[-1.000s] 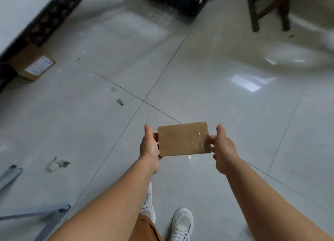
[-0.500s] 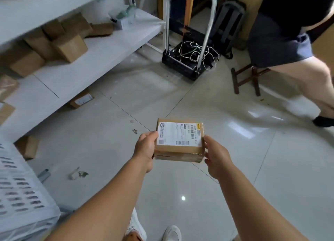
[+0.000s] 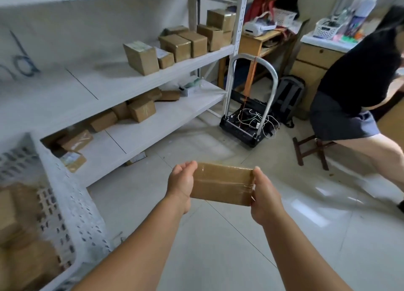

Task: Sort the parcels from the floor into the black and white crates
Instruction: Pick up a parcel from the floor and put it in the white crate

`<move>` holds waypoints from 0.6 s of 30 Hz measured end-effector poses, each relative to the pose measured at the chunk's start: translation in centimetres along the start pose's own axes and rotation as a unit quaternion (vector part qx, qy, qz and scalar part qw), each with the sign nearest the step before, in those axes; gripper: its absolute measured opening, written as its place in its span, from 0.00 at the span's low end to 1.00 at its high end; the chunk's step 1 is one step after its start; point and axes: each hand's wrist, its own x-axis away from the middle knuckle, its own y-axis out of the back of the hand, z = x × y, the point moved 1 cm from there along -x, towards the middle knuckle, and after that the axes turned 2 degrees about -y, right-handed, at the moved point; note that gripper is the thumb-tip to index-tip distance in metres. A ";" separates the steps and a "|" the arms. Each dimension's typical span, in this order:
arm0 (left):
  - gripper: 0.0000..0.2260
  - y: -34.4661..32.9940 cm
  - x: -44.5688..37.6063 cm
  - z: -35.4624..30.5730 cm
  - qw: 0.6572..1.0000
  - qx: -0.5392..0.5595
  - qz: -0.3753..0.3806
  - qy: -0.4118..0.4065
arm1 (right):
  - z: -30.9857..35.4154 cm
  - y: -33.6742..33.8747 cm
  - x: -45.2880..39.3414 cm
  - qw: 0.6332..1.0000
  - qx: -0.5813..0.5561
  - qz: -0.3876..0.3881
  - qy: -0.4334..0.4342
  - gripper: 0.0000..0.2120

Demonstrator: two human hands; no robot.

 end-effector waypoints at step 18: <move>0.12 26.4 8.9 -11.5 0.979 0.079 -0.118 -0.149 | -4.2 -21.9 20.0 0.974 -0.007 0.200 0.105 0.16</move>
